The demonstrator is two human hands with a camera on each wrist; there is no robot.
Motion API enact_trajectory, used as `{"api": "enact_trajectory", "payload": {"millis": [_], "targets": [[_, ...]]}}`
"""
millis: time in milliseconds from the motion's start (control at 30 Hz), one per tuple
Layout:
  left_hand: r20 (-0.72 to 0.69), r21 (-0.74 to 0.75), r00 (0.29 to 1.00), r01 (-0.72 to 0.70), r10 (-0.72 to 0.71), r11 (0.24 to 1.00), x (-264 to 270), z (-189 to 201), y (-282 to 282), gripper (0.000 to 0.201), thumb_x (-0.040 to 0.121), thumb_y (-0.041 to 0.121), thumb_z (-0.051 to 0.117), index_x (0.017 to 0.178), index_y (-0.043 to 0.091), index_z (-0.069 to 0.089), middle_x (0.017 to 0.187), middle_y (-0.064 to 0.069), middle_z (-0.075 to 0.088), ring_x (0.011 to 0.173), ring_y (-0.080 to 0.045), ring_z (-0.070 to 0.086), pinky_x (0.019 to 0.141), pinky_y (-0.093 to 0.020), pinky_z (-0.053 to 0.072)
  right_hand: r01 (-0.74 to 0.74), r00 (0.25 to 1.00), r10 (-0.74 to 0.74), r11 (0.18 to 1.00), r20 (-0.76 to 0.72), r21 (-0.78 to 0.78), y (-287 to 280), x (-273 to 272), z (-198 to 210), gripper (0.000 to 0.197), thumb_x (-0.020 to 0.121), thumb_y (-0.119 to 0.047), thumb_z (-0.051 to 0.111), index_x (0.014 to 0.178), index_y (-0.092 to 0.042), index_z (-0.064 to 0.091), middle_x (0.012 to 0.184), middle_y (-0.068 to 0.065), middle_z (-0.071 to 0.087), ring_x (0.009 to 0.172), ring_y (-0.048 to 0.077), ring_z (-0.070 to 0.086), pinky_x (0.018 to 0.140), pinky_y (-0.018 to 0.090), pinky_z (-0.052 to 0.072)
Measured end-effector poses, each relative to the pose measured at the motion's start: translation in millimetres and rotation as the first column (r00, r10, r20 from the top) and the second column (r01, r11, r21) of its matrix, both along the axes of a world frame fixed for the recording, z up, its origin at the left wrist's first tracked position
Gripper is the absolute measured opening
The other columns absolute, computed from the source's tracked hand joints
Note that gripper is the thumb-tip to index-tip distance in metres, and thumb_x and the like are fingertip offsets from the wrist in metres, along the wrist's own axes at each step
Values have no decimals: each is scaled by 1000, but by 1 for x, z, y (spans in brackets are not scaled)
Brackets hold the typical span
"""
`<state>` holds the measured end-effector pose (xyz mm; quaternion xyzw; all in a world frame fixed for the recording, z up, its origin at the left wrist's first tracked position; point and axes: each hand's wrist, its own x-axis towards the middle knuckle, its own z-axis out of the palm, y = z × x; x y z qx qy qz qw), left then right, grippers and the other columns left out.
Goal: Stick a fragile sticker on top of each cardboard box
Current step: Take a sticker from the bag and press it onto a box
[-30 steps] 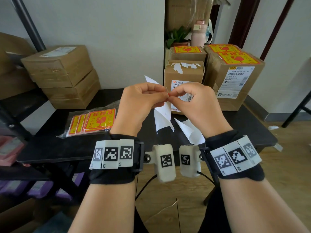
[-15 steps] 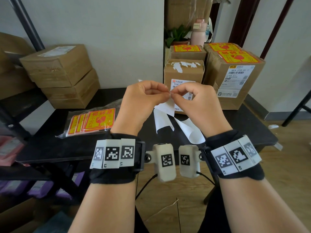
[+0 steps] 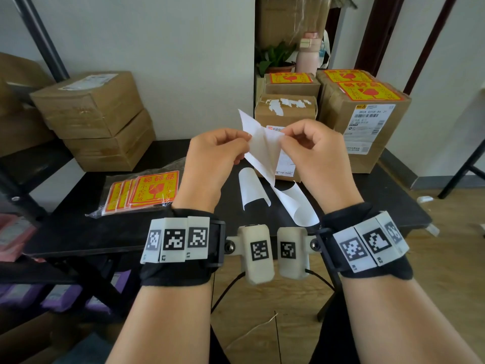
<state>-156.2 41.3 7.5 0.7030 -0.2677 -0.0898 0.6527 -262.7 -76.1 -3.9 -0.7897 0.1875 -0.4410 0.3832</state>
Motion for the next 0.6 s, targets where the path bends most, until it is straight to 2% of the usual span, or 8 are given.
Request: {"api": "enact_trajectory", "payload": {"millis": [100, 200, 300, 367, 467, 600], "targets": [[-66, -33, 996, -62, 60, 998, 6, -3, 1, 12, 88, 12, 63, 89, 18, 73, 80, 1, 68, 68, -4, 60, 58, -7, 50, 18, 1000, -19, 997, 20, 75, -2, -1, 3, 8, 91, -14, 60, 92, -18, 67, 82, -9, 65, 77, 3, 63, 69, 10, 49], [-100, -37, 993, -65, 61, 997, 11, -6, 1, 9, 89, 17, 66, 96, 16, 72, 88, -2, 71, 73, -6, 65, 61, -11, 51, 18, 999, -22, 990, 25, 140, -3, 1, 5, 9, 91, -14, 58, 92, -19, 65, 79, -6, 66, 69, -1, 62, 68, 13, 51], [-149, -53, 986, -85, 76, 995, 17, -8, 0, 10, 90, 15, 64, 99, 13, 69, 93, -8, 72, 76, -11, 68, 70, -21, 57, 33, 999, -40, 985, 36, 167, -4, 5, 6, 9, 92, -12, 58, 95, -17, 65, 78, -3, 67, 65, -1, 63, 67, 17, 54], [-175, -62, 977, -136, 124, 989, 23, -10, 0, 11, 91, 11, 63, 101, 9, 66, 90, -11, 71, 70, -13, 68, 69, -24, 59, 50, 996, -64, 978, 59, 203, -4, 8, 6, 10, 91, -11, 57, 96, -14, 66, 75, 0, 67, 64, 3, 65, 66, 20, 55], [-139, -58, 964, -234, 224, 970, 33, -14, 3, 9, 91, 4, 59, 98, 9, 62, 84, -10, 70, 59, -14, 67, 63, -25, 60, 58, 991, -89, 961, 103, 271, -5, 11, 8, 12, 90, -9, 55, 95, -14, 65, 74, 3, 69, 63, 8, 67, 64, 21, 56], [-136, -32, 937, -328, 321, 944, 49, -21, 3, 17, 92, 0, 53, 90, 11, 66, 71, -5, 68, 58, -16, 66, 72, -32, 61, 87, 980, -137, 946, 143, 312, -10, 16, 9, 11, 91, -11, 55, 94, -15, 64, 75, 5, 70, 62, 8, 67, 64, 21, 56]]}}
